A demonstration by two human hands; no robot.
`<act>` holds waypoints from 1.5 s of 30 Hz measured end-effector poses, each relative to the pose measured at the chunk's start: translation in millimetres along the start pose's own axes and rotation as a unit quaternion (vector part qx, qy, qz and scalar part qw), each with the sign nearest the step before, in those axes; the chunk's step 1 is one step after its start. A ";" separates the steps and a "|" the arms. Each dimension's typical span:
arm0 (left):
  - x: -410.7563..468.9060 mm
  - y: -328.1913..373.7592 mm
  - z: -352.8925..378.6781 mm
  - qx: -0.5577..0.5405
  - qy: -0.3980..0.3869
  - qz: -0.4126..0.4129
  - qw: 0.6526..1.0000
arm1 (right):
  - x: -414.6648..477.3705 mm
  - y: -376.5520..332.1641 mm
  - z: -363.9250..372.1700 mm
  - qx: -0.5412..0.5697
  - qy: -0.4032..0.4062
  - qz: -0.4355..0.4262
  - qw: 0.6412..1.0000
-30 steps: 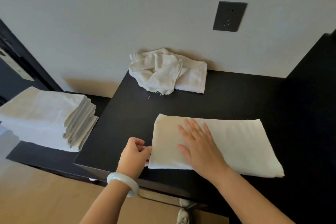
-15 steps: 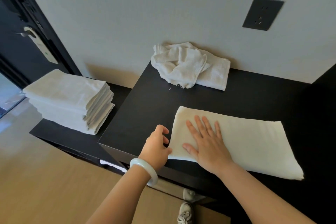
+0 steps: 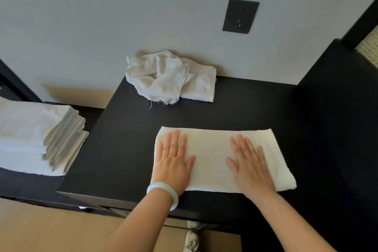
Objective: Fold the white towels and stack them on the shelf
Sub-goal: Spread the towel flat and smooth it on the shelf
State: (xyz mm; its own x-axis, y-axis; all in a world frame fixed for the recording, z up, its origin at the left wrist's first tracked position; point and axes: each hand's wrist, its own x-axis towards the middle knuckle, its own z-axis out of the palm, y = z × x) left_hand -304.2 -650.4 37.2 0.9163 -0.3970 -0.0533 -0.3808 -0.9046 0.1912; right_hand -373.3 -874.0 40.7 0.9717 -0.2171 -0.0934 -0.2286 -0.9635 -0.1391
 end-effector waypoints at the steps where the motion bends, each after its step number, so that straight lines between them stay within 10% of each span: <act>1: 0.4 0.2 1.2 0.005 0.000 0.000 1.000 | -4.8 25.2 -5.0 0.000 -0.014 0.029 0.999; 6: 1.0 1.1 -1.6 0.024 -0.005 -0.006 1.000 | 1.9 82.6 -30.5 -0.034 -0.024 0.150 0.988; 12: 3.3 0.0 -6.7 0.061 -0.037 -0.025 0.997 | 20.7 -9.0 -1.3 -0.028 -0.018 -0.101 0.994; 27: 27.8 -30.5 -14.9 0.035 -0.055 -0.056 0.996 | 33.3 53.1 -33.0 0.089 0.031 0.243 0.965; 35: 40.0 -91.4 -34.3 -0.001 -0.069 -0.113 0.991 | 91.5 11.9 -42.2 0.322 -0.069 0.300 0.896; 45: 1.0 -213.0 -58.3 -0.192 -0.006 -0.261 0.946 | 79.1 -119.9 -23.7 0.166 -0.130 0.261 0.942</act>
State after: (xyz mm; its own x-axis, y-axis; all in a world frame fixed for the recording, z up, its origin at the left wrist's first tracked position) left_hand -214.9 -449.1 53.6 0.9647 0.0844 -0.2493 0.1983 -0.8560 0.4774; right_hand -267.5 -779.4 73.4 0.6843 -0.5594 -0.4677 -0.7190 -0.6247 -0.3047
